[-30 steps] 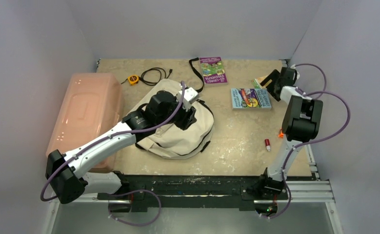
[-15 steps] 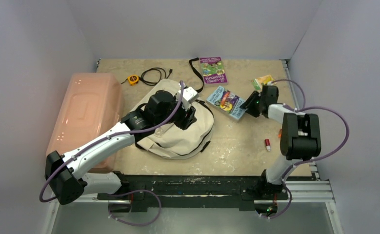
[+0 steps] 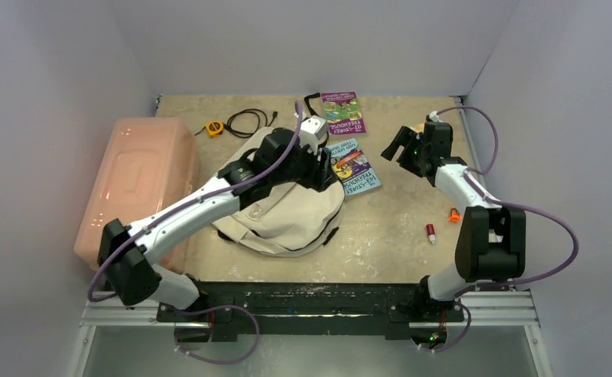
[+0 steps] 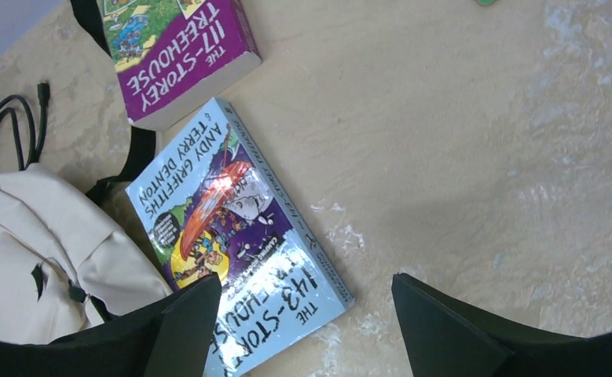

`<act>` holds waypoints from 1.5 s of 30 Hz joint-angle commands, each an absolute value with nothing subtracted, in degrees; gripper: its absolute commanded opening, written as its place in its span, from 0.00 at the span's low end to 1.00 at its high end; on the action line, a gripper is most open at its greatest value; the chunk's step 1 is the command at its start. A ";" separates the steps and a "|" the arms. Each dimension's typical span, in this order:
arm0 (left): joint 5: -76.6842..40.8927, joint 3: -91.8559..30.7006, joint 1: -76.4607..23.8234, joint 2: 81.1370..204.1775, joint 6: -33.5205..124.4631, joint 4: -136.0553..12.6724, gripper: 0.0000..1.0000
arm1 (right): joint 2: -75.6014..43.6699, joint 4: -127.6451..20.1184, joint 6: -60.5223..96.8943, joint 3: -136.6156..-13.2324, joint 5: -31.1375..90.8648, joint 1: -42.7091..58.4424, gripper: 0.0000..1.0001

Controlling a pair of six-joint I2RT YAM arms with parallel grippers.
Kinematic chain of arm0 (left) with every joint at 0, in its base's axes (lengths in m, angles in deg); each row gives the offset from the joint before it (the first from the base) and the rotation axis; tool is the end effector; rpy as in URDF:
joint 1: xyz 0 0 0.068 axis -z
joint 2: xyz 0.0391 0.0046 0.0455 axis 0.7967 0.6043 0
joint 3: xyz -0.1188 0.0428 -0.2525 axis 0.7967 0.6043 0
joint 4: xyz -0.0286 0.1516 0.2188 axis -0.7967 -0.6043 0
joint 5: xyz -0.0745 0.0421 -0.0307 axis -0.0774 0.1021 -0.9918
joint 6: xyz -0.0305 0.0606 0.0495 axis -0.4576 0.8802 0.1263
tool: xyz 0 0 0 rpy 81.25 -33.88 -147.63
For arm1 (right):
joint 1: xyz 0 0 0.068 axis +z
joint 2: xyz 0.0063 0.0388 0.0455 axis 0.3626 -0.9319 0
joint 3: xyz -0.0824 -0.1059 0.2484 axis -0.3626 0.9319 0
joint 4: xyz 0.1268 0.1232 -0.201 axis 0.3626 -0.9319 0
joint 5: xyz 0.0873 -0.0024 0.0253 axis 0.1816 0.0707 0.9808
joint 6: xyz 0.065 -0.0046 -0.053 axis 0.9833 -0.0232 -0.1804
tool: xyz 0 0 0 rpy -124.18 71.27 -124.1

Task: Pack the student bag
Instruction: Move the book to the center of the board, then adjust the student bag at the center of the board.

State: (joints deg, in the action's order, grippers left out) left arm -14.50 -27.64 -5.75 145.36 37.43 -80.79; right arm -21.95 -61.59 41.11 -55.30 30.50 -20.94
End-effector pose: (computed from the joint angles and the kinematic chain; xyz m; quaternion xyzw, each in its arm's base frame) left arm 0.2366 -0.2634 0.3376 0.2228 0.8171 -0.3216 0.4233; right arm 0.3657 0.0126 0.2152 0.1992 0.8803 0.1734 0.3941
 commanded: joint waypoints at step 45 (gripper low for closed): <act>3.68 -52.19 -4.04 190.56 15.14 -93.09 0.55 | -36.55 -49.61 42.57 -58.94 48.68 -24.55 0.72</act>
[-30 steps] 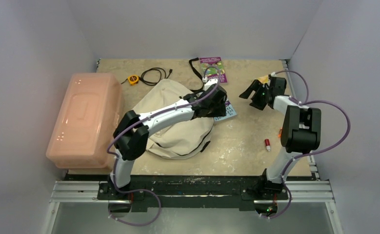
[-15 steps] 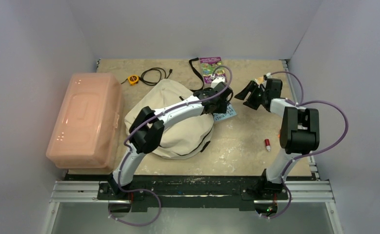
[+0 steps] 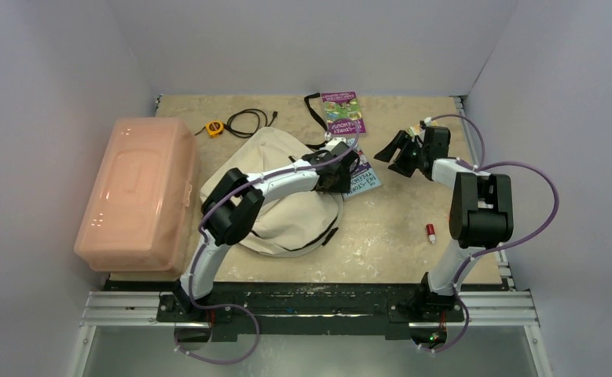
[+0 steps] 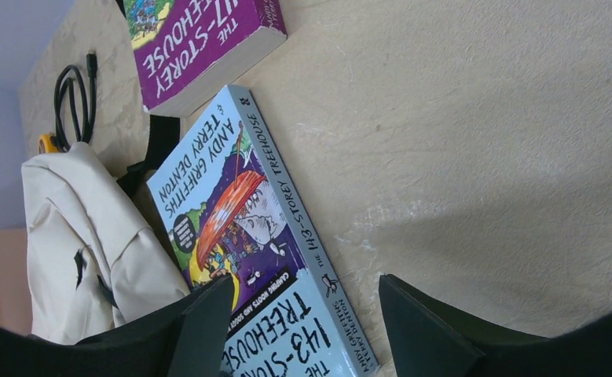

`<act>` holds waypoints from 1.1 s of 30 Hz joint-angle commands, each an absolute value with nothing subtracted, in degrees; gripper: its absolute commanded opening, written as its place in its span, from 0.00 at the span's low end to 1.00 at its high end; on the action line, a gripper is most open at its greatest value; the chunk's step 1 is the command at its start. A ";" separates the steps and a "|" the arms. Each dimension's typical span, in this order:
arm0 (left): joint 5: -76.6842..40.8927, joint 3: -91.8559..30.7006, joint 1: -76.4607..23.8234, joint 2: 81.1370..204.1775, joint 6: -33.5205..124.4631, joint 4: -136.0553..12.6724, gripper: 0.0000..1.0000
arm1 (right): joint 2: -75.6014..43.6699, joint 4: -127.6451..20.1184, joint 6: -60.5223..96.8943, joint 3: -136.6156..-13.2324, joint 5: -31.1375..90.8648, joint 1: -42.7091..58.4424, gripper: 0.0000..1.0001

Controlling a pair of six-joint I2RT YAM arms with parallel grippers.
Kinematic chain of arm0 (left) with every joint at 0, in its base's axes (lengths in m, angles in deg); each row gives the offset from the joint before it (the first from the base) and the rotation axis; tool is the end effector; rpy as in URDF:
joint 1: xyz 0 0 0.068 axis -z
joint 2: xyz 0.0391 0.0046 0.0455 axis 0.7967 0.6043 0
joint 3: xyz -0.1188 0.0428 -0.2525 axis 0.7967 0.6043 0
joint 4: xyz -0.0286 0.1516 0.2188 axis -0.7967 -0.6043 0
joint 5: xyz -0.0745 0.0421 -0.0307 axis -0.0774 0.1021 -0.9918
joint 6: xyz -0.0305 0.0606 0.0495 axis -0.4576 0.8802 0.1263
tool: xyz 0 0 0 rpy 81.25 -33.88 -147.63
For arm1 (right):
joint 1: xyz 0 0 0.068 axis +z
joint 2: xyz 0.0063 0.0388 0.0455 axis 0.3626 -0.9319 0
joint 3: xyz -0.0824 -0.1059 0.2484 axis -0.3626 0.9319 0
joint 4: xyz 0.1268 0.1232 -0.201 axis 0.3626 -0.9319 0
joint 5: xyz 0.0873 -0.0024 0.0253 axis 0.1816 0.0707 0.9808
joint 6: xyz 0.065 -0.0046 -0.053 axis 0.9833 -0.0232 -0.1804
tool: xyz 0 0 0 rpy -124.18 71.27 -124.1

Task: Pack the student bag
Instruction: Adjust the student bag at the center of the board, then pick up the book from the center of the board.

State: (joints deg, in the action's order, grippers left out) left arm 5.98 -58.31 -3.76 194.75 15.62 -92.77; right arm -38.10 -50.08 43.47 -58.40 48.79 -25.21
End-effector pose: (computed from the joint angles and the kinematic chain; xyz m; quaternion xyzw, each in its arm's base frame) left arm 0.3539 -0.3777 0.1464 0.0242 0.9494 -0.1107 0.2930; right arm 0.4118 0.0045 0.1563 0.1835 0.8717 0.3009 0.3405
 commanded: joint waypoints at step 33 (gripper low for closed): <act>4.88 -82.01 -15.28 204.21 25.30 -92.17 0.66 | -40.46 -50.82 41.12 -64.57 49.81 -21.70 0.88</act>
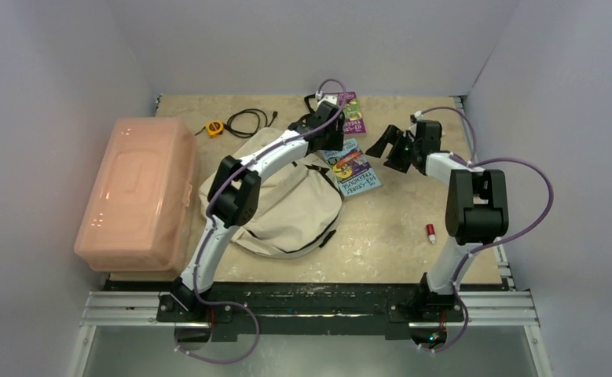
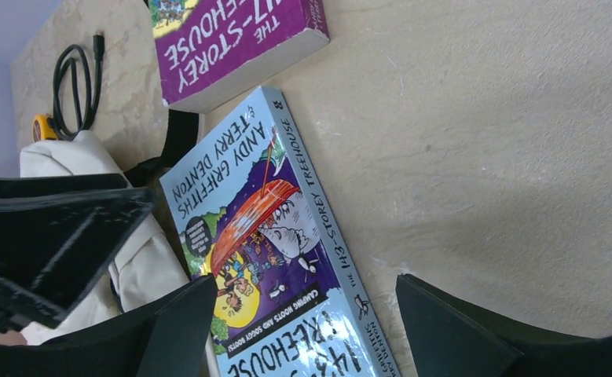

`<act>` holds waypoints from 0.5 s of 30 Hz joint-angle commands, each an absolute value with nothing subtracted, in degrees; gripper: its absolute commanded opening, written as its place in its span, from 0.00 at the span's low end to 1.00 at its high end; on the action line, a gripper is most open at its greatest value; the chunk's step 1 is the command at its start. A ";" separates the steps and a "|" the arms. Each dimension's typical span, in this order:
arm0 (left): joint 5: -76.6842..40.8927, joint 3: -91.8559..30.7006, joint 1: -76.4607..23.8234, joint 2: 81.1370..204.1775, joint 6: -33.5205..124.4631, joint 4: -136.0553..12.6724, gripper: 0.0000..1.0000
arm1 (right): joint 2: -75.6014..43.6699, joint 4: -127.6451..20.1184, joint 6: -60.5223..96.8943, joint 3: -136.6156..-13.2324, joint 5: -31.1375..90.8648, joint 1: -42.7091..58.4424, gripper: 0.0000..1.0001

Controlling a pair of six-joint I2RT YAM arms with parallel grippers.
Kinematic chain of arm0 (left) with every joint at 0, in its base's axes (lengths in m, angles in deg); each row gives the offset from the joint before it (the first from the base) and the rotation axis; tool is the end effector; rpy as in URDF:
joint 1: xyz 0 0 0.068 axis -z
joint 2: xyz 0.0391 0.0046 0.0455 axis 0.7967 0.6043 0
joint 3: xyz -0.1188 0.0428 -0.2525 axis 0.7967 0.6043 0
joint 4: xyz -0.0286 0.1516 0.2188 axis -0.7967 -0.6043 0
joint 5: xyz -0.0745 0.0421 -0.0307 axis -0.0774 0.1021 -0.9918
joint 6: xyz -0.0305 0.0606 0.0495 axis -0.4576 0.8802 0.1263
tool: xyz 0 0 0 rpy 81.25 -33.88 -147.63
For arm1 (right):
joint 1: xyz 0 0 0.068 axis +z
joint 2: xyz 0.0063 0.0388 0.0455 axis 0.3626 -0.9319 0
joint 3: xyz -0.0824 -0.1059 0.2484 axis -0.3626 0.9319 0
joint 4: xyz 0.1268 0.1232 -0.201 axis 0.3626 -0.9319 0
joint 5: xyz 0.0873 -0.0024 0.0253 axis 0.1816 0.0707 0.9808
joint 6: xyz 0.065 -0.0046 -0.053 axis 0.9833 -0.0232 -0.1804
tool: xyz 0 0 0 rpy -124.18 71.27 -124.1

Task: Pack the student bag
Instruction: Pick up the book from the center of the board.

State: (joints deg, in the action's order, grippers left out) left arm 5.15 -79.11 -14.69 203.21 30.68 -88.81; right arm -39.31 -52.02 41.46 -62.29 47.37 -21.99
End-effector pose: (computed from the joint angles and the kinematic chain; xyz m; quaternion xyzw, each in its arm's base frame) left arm 0.4726 -0.3470 0.2017 0.0384 0.9006 -0.1238 0.4150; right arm 0.4242 0.0259 0.1663 0.1471 0.8781 0.2950 0.3469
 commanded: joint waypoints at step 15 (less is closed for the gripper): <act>-3.40 -80.35 -16.65 207.51 5.66 -93.43 0.60 | -42.80 -50.98 41.86 -64.18 51.49 -21.70 0.85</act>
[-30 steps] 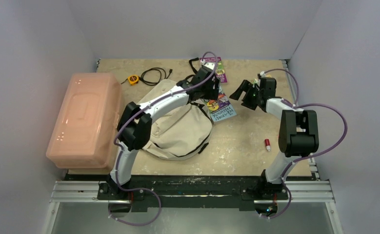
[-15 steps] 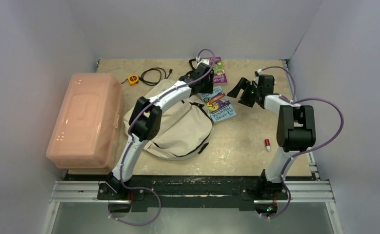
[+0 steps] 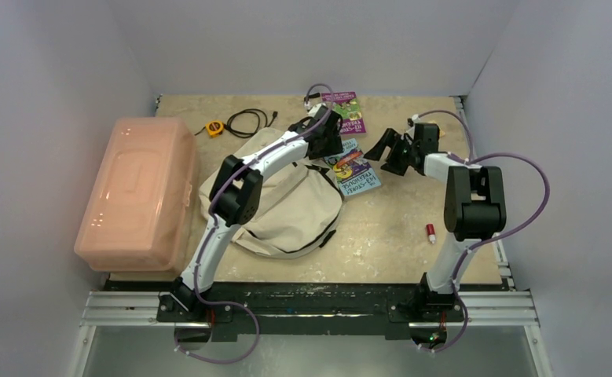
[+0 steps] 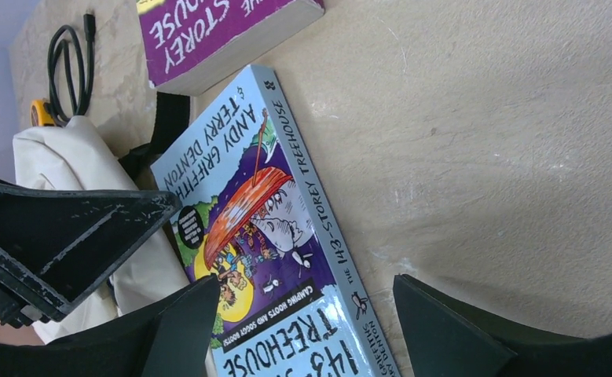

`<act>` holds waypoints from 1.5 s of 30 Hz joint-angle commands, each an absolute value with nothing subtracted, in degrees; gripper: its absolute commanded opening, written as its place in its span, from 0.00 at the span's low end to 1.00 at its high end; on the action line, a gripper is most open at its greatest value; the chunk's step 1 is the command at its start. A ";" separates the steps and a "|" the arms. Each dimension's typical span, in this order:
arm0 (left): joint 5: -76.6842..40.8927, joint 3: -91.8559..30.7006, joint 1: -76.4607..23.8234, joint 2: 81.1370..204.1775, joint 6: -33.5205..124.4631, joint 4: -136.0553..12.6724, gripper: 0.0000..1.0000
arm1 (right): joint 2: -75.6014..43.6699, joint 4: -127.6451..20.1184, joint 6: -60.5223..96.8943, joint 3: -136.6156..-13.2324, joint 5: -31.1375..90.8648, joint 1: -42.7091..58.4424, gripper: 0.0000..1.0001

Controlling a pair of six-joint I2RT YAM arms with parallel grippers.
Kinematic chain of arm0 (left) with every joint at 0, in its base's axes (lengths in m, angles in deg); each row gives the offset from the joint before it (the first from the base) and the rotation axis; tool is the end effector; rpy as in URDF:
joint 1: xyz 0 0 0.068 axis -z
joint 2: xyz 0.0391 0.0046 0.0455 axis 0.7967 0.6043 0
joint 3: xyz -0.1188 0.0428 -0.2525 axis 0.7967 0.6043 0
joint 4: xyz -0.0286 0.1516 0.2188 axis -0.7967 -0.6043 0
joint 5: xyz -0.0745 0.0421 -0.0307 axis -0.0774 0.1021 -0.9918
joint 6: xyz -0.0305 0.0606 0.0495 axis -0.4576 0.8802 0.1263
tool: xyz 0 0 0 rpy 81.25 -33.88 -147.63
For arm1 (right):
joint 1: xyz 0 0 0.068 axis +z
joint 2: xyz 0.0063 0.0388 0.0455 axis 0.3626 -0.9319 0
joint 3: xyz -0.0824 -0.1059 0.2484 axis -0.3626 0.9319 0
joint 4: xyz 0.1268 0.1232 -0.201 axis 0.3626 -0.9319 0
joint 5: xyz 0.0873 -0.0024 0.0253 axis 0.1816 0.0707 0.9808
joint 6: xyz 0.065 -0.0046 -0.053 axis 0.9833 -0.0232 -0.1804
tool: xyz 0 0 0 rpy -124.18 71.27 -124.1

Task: Pack the student bag
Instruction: Pick up the book from the center of the board.

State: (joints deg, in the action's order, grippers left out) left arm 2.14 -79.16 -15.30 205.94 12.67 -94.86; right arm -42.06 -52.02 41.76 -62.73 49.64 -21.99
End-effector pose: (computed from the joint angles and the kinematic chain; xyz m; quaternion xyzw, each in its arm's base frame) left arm 0.4687 -0.3409 0.1636 -0.0916 0.9279 -0.1557 0.3261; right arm 0.4271 0.0284 0.1502 0.1468 0.8825 0.3097 0.3220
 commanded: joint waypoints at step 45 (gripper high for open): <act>-37.18 -77.05 -18.30 201.74 1.35 -73.68 0.00 | -39.07 -36.39 51.06 -50.13 63.13 -28.35 0.95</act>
State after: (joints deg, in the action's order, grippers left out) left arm -30.48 -77.32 -17.11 207.23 4.43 -78.08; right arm -37.78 -43.91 47.99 -52.06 55.41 -28.33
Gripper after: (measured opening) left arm 0.022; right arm 0.940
